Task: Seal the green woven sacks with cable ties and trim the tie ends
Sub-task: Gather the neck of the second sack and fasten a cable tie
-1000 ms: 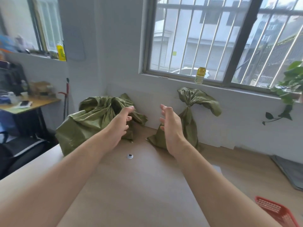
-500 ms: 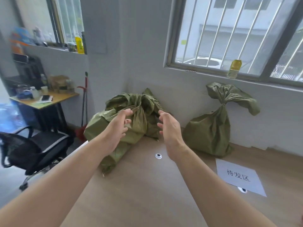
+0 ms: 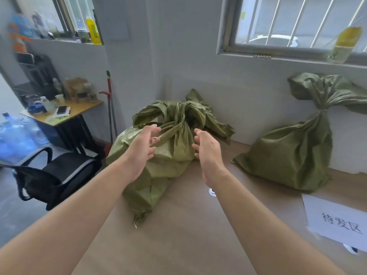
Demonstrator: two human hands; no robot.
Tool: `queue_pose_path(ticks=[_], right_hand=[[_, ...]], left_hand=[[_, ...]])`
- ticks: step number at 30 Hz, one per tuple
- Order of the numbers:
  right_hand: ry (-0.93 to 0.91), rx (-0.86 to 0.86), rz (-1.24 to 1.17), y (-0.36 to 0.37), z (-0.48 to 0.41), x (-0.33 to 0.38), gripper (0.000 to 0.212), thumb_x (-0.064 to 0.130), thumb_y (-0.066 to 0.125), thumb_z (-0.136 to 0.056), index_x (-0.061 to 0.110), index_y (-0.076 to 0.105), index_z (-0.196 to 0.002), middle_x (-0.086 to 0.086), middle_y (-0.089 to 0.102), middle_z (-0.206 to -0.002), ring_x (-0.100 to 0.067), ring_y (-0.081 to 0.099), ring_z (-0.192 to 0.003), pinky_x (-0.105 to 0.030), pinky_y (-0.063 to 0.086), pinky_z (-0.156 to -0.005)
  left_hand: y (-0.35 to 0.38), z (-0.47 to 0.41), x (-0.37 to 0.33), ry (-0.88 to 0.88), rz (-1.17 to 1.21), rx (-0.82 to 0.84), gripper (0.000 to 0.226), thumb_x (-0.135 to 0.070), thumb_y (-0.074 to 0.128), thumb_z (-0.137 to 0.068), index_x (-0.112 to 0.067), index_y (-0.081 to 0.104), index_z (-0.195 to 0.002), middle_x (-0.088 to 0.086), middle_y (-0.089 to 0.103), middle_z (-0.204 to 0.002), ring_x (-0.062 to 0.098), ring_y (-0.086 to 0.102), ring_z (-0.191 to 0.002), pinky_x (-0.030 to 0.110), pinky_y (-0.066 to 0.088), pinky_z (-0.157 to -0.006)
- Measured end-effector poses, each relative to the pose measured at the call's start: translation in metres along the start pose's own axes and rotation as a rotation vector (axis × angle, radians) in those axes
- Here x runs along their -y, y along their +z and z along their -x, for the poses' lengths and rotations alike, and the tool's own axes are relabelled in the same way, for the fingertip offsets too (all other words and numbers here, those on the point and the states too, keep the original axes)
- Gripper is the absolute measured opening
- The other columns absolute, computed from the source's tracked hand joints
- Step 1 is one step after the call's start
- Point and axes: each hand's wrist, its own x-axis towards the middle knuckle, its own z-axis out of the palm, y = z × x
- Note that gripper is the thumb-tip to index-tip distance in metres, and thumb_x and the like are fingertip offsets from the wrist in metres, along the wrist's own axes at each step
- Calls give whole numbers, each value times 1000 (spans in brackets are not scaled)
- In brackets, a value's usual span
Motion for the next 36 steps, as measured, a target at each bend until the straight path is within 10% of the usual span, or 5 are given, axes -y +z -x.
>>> queue_pose_path(ticks=[11, 20, 25, 31, 36], right_hand=[[63, -107, 50, 42, -106, -22, 36, 35, 48, -106, 27, 62, -139, 16, 62, -123, -13, 58, -127, -41, 43, -117], [121, -126, 122, 63, -167, -28, 34, 35, 49, -106, 27, 63, -137, 16, 62, -127, -1, 55, -114, -23, 38, -102], [233, -68, 232, 76, -197, -47, 63, 50, 35, -93, 31, 48, -152, 11, 52, -153, -14, 45, -143, -42, 31, -124], [138, 107, 325, 75, -184, -54, 67, -4, 35, -90, 27, 56, -145, 3, 66, -136, -16, 60, -129, -41, 47, -115], [24, 201, 356, 74, -165, -45, 67, -9, 35, -88, 23, 63, -140, 1, 72, -122, -22, 68, -117, -40, 55, -105]], left_hand=[[-12, -134, 7, 145, -305, 50, 38, -28, 60, -102, -23, 59, -139, -7, 60, -128, 15, 55, -126, 28, 43, -101], [2, -212, 14, 83, -280, 46, 53, -43, 65, -93, -28, 57, -143, -2, 59, -140, 21, 53, -130, 48, 45, -112], [2, -233, 28, 94, -491, 160, 86, -37, 81, -83, -27, 39, -157, 0, 55, -149, 21, 53, -133, 38, 45, -113], [-13, -237, 44, 178, -698, 280, 129, -47, 95, -51, -29, 28, -160, -6, 52, -152, 16, 50, -139, 43, 42, -118], [-18, -212, 33, 307, -634, 314, 86, -32, 90, -62, -33, 51, -139, -15, 68, -125, 6, 64, -119, 39, 51, -108]])
